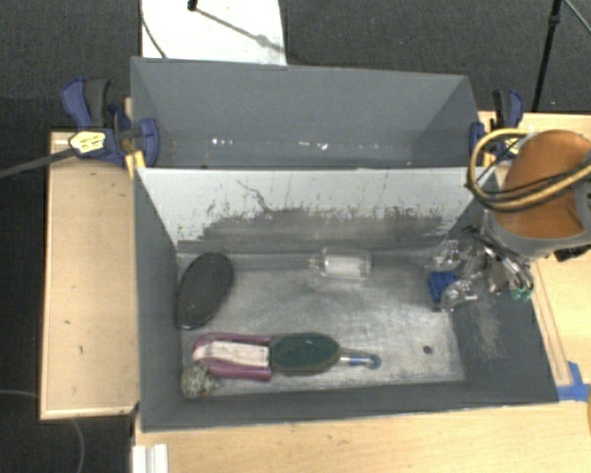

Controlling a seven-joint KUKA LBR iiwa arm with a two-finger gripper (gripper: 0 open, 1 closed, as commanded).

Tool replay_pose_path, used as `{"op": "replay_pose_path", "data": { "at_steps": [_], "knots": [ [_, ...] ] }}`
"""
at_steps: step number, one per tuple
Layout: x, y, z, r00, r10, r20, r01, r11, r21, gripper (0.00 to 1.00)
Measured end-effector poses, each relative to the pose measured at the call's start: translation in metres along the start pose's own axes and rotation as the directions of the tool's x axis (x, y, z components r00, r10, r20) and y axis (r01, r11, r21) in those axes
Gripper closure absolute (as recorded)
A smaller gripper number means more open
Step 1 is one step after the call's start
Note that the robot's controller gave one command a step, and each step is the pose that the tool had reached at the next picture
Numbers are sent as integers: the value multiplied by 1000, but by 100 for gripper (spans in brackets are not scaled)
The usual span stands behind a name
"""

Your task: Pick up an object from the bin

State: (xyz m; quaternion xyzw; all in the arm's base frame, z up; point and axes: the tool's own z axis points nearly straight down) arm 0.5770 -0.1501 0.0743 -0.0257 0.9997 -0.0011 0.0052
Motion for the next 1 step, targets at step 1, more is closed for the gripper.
{"op": "replay_pose_path", "data": {
  "at_steps": [1],
  "knots": [
    [7, 31, -172, 997, -75, 2, 75, 997, 0, 100]
  ]
}}
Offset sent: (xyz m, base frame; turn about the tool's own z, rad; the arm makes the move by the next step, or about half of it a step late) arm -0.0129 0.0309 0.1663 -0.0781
